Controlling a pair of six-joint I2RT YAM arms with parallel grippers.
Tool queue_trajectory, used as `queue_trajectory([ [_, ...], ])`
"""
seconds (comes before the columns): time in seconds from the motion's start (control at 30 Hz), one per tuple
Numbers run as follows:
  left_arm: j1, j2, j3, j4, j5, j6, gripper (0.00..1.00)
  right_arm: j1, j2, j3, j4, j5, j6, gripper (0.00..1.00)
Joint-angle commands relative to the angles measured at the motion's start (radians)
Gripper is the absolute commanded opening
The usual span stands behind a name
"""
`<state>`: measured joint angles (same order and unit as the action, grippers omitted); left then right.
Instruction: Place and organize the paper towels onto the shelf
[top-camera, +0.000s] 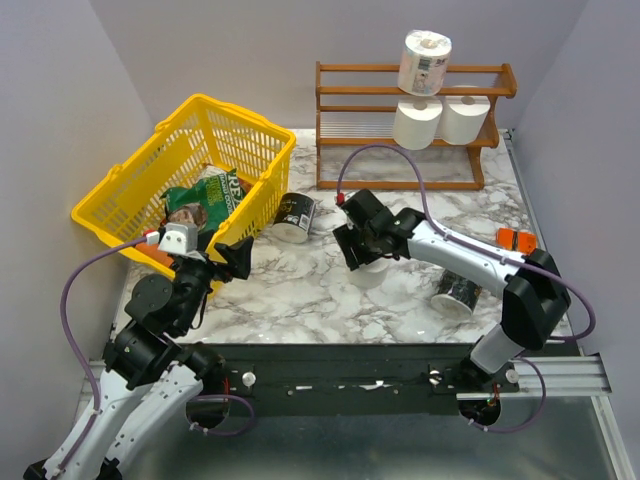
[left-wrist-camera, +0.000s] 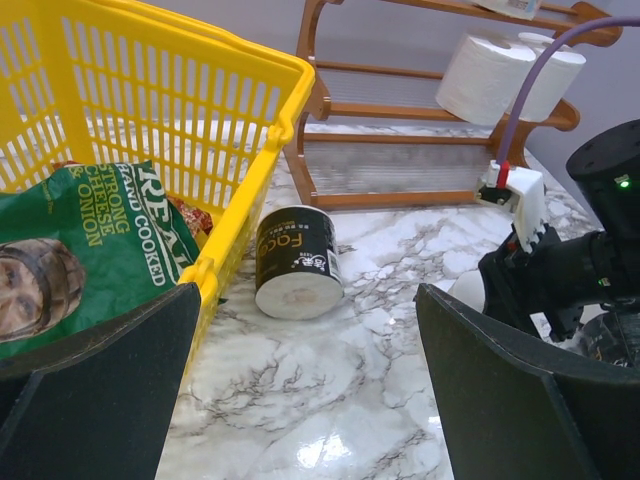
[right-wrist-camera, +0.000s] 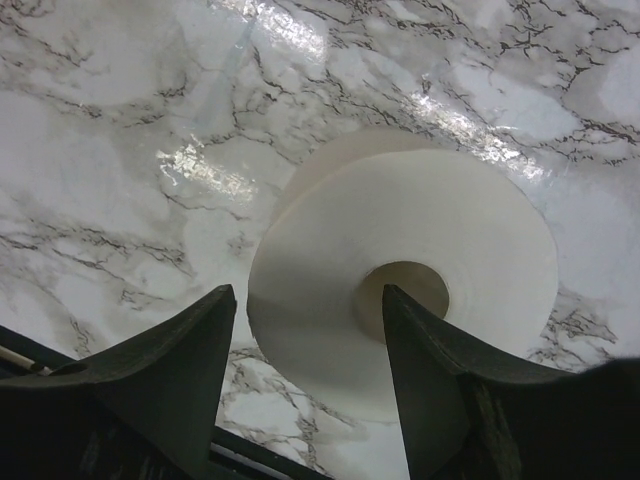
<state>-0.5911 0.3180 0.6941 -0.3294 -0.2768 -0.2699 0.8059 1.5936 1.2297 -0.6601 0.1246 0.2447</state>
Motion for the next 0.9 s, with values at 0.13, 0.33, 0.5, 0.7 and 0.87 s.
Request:
queue_trajectory([
  [0.13, -0.001, -0.002, -0.007, 0.023, 0.014, 0.005, 0.99, 0.047, 0.057, 0.048, -0.035, 0.119, -0.074, 0.58],
  [0.33, -0.001, -0.007, -0.005, 0.020, 0.004, 0.006, 0.99, 0.067, -0.075, -0.027, 0.068, 0.094, -0.336, 0.48],
  [0.5, -0.001, -0.011, -0.005, 0.023, -0.007, 0.006, 0.99, 0.067, -0.208, -0.044, 0.158, 0.046, -0.629, 0.46],
  [0.7, 0.001, -0.020, -0.002, 0.015, -0.021, 0.006, 0.99, 0.029, -0.267, -0.019, 0.247, -0.101, -0.955, 0.47],
  [0.87, 0.001, -0.046, -0.007, 0.012, -0.032, 0.003, 0.99, -0.080, -0.169, 0.053, 0.284, -0.117, -1.159, 0.48],
])
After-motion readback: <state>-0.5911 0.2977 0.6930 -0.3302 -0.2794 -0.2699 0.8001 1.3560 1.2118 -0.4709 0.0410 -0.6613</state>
